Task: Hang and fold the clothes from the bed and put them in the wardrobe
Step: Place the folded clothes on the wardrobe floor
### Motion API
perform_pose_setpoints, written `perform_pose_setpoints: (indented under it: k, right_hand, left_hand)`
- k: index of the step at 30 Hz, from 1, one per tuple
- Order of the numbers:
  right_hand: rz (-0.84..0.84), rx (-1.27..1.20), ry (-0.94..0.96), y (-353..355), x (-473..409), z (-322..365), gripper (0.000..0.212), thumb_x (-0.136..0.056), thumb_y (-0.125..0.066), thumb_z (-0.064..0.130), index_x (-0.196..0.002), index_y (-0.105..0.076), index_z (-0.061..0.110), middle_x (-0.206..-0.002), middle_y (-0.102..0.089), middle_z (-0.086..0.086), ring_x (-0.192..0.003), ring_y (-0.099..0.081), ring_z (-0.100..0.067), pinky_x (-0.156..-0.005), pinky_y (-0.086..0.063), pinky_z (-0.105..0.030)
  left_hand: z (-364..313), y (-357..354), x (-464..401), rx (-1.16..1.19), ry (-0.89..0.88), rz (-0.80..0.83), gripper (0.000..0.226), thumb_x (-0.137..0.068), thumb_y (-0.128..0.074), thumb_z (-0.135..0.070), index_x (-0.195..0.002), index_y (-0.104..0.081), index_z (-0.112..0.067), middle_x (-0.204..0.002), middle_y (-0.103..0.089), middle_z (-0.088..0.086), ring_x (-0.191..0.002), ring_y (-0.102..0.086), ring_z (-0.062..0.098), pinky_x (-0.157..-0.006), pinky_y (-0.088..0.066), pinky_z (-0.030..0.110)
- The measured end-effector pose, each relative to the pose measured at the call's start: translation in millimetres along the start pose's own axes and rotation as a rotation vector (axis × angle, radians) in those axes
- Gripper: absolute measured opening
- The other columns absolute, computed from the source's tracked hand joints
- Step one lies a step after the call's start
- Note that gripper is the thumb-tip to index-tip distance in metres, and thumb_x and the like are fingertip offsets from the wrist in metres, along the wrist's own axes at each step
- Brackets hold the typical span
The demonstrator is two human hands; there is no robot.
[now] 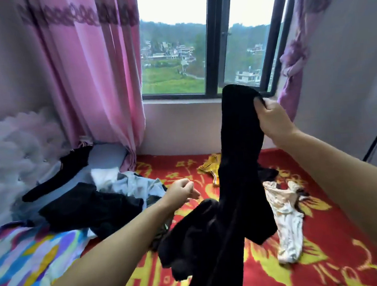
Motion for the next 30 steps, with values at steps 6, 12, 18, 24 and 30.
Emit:
perform_pose_setpoints:
  k: [6,12,18,24,30]
  right_hand:
    - [-0.017,-0.313,-0.285,17.8,-8.3,2.5,0.023,-0.099,-0.046,0.023,-0.106,-0.06,0.007,-0.082,-0.057,-0.008,-0.072,-0.057,-0.02,-0.061,-0.049,-0.03]
    - [0.314,-0.384,-0.185,-34.1,32.5,67.1,0.028,-0.102,-0.041,0.021,-0.085,-0.063,0.015,-0.073,-0.065,-0.003,-0.061,-0.064,-0.015,-0.052,-0.055,-0.027]
    - [0.506,-0.644,-0.208,-57.9,62.9,88.0,0.03,-0.102,-0.041,0.016,-0.087,-0.067,0.014,-0.077,-0.073,0.001,-0.073,-0.069,-0.014,-0.067,-0.055,-0.028]
    - [0.793,-0.365,-0.122,-74.5,73.3,62.2,0.031,-0.095,-0.049,0.043,-0.125,-0.053,0.033,-0.131,-0.056,0.013,-0.126,-0.047,-0.004,-0.108,-0.035,-0.039]
    - [1.179,-0.304,-0.309,-102.8,115.4,-9.2,0.046,-0.088,-0.04,0.06,-0.119,-0.063,0.033,-0.12,-0.057,0.004,-0.114,-0.046,-0.016,-0.096,-0.029,-0.039]
  left_hand:
    - [-53.5,4.9,21.6,-0.048,-0.21,0.115,0.014,-0.099,-0.05,-0.018,-0.086,-0.054,-0.016,-0.078,-0.069,-0.002,-0.072,-0.066,0.011,-0.078,-0.05,0.035]
    - [-94.1,-31.9,32.6,-0.248,-0.228,0.094,0.078,-0.078,-0.066,-0.058,-0.14,-0.033,-0.025,-0.115,-0.051,-0.012,-0.103,-0.053,0.006,-0.082,-0.041,0.018]
    - [-82.1,-3.0,28.6,0.151,-0.235,-0.157,0.008,-0.095,-0.054,-0.028,-0.102,-0.055,-0.026,-0.097,-0.062,-0.014,-0.103,-0.059,0.015,-0.076,-0.046,0.015]
    - [-82.9,28.4,41.0,0.803,-0.119,-0.003,0.027,-0.1,-0.044,-0.023,-0.101,-0.067,-0.009,-0.091,-0.075,0.006,-0.079,-0.072,0.015,-0.059,-0.055,0.024]
    - [-118.8,73.1,53.1,0.992,-0.053,-0.066,0.044,-0.098,-0.047,-0.041,-0.092,-0.075,-0.007,-0.094,-0.074,0.011,-0.082,-0.073,0.021,-0.058,-0.058,0.028]
Point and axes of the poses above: each hand's wrist, its own x-axis away from the middle knuckle, its own y-axis out of the back of the hand, z = x × y, the point moved 6 cm from there along -x, towards the middle knuckle
